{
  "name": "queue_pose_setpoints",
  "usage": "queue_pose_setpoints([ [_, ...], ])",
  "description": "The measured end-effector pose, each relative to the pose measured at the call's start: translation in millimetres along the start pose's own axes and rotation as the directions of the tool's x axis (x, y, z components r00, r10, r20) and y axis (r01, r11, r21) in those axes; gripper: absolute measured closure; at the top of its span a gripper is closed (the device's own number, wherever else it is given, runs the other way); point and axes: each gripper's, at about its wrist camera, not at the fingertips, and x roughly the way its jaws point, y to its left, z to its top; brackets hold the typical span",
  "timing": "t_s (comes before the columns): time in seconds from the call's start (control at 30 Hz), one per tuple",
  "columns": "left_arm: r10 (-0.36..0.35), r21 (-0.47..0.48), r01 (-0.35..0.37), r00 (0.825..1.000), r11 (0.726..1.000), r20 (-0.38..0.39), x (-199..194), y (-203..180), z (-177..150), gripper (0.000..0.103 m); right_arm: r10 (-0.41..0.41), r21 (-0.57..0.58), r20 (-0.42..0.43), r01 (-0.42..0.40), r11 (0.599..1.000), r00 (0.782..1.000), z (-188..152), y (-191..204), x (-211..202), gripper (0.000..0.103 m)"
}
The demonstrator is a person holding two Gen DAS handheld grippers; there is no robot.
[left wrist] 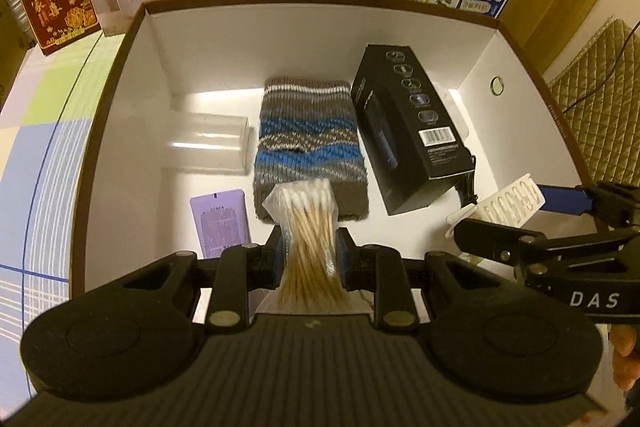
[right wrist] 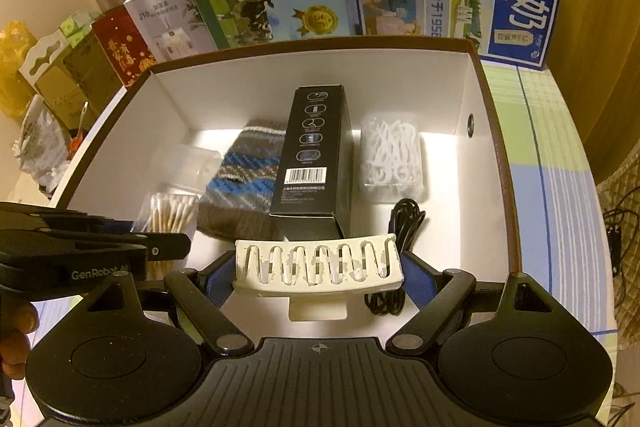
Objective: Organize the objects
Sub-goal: 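Carry the swab bag with the left tool into the brown box while the right tool carries the rack, then open the left tool to release the swab bag while the right tool releases the rack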
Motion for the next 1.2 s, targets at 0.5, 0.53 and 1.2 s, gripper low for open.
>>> queue_pose_setpoints([
  [0.5,0.004,0.019,-0.004,1.000,1.000,-0.026,4,2,0,0.059,0.001,-0.002,-0.011,-0.001,1.000,1.000,2,0,4,0.021],
  [0.53,0.006,0.020,-0.006,1.000,1.000,-0.025,4,2,0,0.056,0.002,-0.001,-0.012,-0.002,1.000,1.000,2,0,4,0.021],
  [1.2,0.033,0.059,-0.032,0.999,0.998,-0.001,-9,7,-1,0.032,0.013,-0.008,0.034,-0.013,1.000,0.999,8,7,-3,0.007],
])
